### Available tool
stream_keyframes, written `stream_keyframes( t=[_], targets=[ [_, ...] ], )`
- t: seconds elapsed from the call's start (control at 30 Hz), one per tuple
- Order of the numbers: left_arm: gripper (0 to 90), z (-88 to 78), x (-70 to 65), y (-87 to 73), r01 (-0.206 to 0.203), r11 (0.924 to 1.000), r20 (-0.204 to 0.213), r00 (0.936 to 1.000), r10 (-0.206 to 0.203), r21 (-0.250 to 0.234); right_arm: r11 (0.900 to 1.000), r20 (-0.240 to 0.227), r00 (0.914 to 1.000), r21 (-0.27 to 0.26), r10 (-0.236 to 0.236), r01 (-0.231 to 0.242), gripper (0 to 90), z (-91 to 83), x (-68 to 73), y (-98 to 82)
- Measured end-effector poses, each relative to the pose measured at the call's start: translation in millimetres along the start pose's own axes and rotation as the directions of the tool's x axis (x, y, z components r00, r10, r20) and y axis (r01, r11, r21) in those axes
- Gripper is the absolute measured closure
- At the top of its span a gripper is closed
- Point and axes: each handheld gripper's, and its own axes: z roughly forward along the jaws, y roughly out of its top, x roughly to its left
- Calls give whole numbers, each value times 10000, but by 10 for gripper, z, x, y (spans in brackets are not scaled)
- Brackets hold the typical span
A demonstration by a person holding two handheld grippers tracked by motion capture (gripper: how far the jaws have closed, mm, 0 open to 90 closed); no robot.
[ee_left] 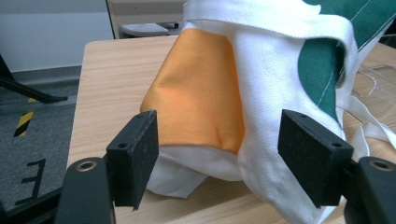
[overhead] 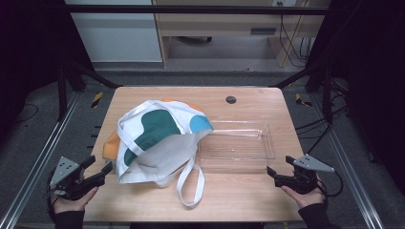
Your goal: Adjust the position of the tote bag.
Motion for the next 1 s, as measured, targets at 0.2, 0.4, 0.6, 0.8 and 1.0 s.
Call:
stream_keyframes(
  t=[0.2, 0.4, 0.6, 0.8, 1.0],
  targets=[
    [259, -5, -44, 23, -48, 10000, 73, 10000, 48, -9, 10000, -111, 9999, 20, -74, 74, 143, -1, 35, 11],
    [242, 39, -94, 55, -230, 9997, 255, 9994, 227, 99, 9999, -130, 9998, -47, -122, 121, 146, -3, 68, 33],
    [241, 55, -160, 97, -396, 9992, 336, 9987, 395, 8, 9999, -151, 9998, -145, -95, 93, 156, -13, 68, 36],
    [243, 79, -221, 159, -442, 9990, 432, 9981, 446, -99, 9998, -183, 9998, -149, -106, 103, 164, -18, 75, 41],
    [249, 133, -311, 222, -683, 9976, 460, 9966, 688, -126, 9998, -196, 9997, -185, -127, 123, 175, -23, 77, 43]
  ],
)
